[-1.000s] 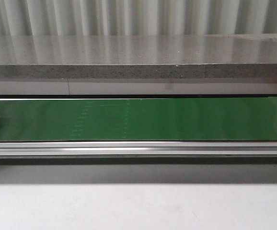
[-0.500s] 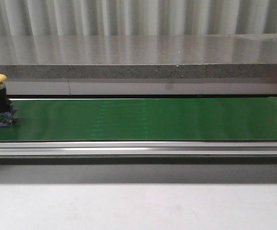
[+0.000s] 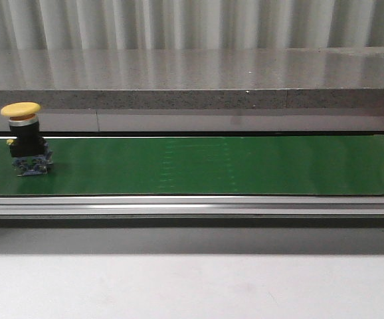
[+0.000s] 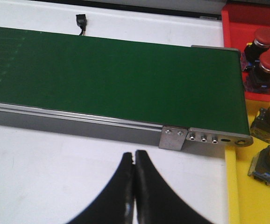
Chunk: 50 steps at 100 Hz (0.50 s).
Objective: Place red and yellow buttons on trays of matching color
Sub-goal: 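Grasp a red button from the pile with the left gripper, then carry the red button onto the belt and release it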
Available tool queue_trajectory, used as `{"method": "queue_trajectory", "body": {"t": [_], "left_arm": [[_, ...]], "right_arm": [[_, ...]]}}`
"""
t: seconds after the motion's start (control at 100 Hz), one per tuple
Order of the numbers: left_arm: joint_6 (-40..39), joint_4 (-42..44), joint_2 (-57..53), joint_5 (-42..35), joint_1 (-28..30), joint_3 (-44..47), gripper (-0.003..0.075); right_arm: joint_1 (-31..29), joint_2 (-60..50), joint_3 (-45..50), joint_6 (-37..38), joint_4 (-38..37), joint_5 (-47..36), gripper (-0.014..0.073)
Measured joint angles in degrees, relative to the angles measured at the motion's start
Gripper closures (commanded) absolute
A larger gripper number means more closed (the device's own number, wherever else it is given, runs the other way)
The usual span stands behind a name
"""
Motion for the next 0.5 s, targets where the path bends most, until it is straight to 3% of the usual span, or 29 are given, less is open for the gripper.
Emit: {"method": "queue_trajectory", "body": {"t": [0.2, 0.5], "left_arm": [[1.8, 0.2, -8.8, 0.9, -2.5, 5.8, 0.0482], [1.9, -1.2, -17.4, 0.2, -10.7, 15.6, 0.0482]], "right_arm": [[0.0, 0.0, 0.0, 0.0, 0.0, 0.0, 0.0661], [0.0, 0.0, 0.0, -0.1, 0.0, 0.0, 0.0661]]}}
